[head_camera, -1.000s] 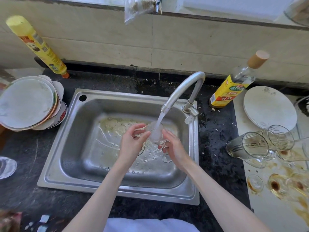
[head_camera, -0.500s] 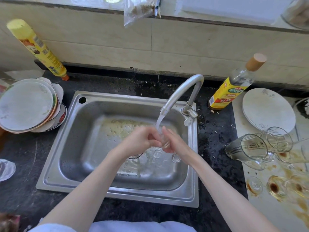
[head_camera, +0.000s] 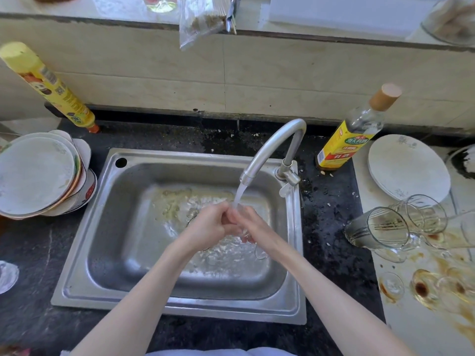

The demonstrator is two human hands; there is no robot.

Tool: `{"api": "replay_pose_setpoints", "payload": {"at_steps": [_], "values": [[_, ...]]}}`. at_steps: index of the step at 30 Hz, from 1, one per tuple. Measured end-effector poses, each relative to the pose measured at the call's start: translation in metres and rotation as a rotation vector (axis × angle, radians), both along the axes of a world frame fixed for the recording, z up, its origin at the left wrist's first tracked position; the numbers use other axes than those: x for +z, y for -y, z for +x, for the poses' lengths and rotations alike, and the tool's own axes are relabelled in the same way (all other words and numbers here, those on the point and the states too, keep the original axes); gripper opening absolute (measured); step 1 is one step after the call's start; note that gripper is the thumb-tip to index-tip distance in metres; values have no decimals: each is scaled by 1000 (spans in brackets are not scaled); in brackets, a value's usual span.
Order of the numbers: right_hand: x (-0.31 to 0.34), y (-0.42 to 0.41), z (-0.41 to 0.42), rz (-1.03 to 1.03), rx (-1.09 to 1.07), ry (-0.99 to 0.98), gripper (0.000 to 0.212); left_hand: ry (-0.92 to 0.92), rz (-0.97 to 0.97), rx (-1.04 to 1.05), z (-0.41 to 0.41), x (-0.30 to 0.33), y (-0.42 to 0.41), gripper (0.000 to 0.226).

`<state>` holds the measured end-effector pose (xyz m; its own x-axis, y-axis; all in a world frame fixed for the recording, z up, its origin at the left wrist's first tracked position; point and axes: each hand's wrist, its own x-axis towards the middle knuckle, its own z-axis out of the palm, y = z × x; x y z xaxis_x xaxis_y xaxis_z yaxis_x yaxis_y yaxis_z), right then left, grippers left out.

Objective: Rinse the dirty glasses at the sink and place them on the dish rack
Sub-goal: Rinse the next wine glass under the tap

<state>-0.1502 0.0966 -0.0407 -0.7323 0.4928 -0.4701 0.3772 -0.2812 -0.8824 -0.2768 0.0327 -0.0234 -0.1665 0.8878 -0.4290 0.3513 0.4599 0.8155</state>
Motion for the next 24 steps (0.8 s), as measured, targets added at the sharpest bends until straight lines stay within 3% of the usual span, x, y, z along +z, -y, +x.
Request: {"api": "replay_pose_setpoints", "payload": {"at_steps": [5, 9, 12, 17, 20, 24], "values": [[-10, -4, 3, -173, -38, 99, 65, 144, -95, -271, -3, 11, 4, 20], [-8, -4, -1, -124, -30, 88, 58, -10, -68, -89, -7, 7, -1, 19], [-8, -2, -5, -39, -62, 78, 49, 29, -24, 92, 0, 4, -2, 27], [-10, -8, -7, -148, -80, 158, 68, 231, -44, -68, -7, 10, -1, 13], [-10, -10, -5, -114, 8, 199, 67, 128, -75, -11, -13, 7, -1, 5], [-15, -4, -3, 0, -28, 96, 55, -5, -38, 108, -5, -1, -4, 26]]}}
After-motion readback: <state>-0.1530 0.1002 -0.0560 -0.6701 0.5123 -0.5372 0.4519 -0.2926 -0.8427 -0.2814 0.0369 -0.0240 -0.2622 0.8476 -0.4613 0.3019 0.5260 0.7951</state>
